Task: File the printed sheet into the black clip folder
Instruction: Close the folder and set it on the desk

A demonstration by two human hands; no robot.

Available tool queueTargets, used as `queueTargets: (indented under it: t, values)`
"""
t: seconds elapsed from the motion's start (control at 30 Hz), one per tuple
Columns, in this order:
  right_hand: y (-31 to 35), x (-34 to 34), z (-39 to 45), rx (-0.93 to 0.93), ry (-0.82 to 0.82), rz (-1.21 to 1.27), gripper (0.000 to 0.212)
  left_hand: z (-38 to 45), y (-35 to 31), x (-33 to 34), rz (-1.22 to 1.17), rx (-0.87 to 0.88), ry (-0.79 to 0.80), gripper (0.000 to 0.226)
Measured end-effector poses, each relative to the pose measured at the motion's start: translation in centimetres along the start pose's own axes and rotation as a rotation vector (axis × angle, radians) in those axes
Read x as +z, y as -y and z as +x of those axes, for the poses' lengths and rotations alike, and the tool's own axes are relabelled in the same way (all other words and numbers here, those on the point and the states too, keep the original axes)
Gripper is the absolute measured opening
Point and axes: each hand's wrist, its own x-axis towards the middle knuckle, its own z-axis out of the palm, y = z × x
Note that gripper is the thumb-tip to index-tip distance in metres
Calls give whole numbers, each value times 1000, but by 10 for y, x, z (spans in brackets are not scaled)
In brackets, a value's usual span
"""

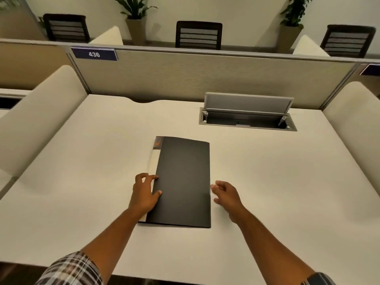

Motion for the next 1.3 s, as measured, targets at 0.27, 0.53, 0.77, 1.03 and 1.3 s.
queueTargets:
  t: [0.27, 0.53, 0.77, 1.03, 1.3]
  values:
    - [-2, 8, -8, -264, -34, -533, 52, -4, -10, 14, 192, -300, -75, 72]
    - [3, 7, -8, -256, -4, -616, 60, 18, -2, 2, -91, -499, 49, 64]
    - [7, 12, -12, -216, -39, -536, 51, 11, -3, -8, -447, -419, 114, 37]
    - [6, 30, -23, -123, -283, -244, 45, 5, -5, -12, -625, -363, 117, 29]
    - [44, 55, -7, -43, -221, -211, 51, 36, 6, -35, -615, -273, 111, 32]
